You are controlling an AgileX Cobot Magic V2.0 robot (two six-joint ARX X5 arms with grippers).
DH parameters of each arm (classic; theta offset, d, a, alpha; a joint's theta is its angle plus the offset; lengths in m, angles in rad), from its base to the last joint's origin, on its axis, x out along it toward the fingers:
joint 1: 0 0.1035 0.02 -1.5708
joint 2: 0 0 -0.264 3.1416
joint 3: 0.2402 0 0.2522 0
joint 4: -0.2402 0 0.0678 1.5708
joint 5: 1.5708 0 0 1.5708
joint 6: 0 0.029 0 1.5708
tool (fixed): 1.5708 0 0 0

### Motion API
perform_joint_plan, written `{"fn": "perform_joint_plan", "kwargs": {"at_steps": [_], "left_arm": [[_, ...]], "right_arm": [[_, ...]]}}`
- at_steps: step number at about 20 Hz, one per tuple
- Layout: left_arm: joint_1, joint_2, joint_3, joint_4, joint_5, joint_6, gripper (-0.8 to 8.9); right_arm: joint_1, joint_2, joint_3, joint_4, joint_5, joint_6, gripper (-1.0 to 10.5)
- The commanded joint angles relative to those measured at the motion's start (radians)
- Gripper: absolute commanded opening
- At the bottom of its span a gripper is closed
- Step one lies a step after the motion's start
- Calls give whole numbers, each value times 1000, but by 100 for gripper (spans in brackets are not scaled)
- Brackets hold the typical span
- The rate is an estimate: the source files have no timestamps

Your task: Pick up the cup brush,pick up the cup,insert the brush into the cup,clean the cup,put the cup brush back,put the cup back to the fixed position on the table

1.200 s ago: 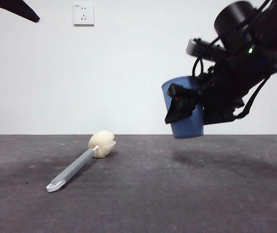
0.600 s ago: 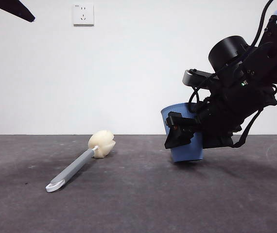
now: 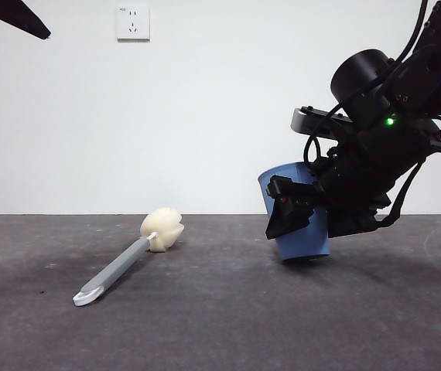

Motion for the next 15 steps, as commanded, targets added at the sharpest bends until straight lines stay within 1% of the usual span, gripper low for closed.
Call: {"fn": "perform_joint_plan", "kwargs": {"at_steps": [1,3,6,10,15], "left_arm": [[-3,-3,-2,0,-1,15,351],[-3,-3,-2,-2,-1,15,351],[-3,-3,-2,-21,-2,15,351],[-3,-3,-2,-35,-2,15,350],[-3,-3,-2,-35,-2,15,346]], "right_arm": [[4,38,-43,-141,0,17,419],[4,39,-44,-173,-1,0,421],[4,39,-44,-157,-1,-6,515],[4,37,-44,-167,-1,-3,514],[3,8,-44,-271,0,-3,514]]}}
